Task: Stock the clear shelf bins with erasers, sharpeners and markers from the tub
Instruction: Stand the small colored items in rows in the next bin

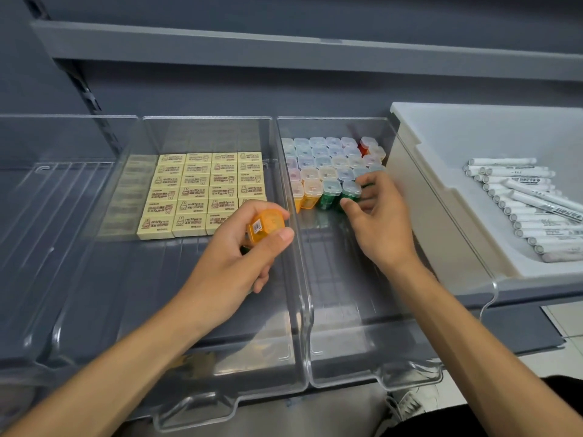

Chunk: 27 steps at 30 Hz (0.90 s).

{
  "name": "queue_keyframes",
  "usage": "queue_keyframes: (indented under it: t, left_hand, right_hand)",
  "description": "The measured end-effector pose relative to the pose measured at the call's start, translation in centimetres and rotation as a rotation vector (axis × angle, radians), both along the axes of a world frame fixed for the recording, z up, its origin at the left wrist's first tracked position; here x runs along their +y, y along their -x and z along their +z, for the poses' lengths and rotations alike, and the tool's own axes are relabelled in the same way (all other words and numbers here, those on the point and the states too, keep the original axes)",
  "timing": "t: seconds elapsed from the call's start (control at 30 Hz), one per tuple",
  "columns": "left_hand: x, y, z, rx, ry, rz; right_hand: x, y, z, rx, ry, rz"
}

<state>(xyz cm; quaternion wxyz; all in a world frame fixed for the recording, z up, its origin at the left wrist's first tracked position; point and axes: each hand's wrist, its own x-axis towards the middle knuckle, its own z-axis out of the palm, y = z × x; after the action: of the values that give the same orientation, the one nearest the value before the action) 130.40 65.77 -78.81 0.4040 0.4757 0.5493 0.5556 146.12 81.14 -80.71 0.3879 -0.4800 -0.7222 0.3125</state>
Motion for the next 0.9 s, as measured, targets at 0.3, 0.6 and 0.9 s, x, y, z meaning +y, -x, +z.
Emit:
queue_keyframes:
  t: [0.3,0.6,0.9]
  left_hand:
    - [0.0,0.2,0.1,-0.003,0.004,-0.006]
    - [-0.2,-0.5,0.8,0.118,-0.044,0.038]
    - [-0.5,-1.2,1.0,0.441,-0.206,0.110]
  right_hand:
    - [-0.2,0.6,0.4,-0.047,-0.052,-0.029]
    - [-1.4,-1.3,0.6,-0.060,0.030,0.145]
    - [-4.9,-2.0,3.4,-0.034,-0.146,0.242]
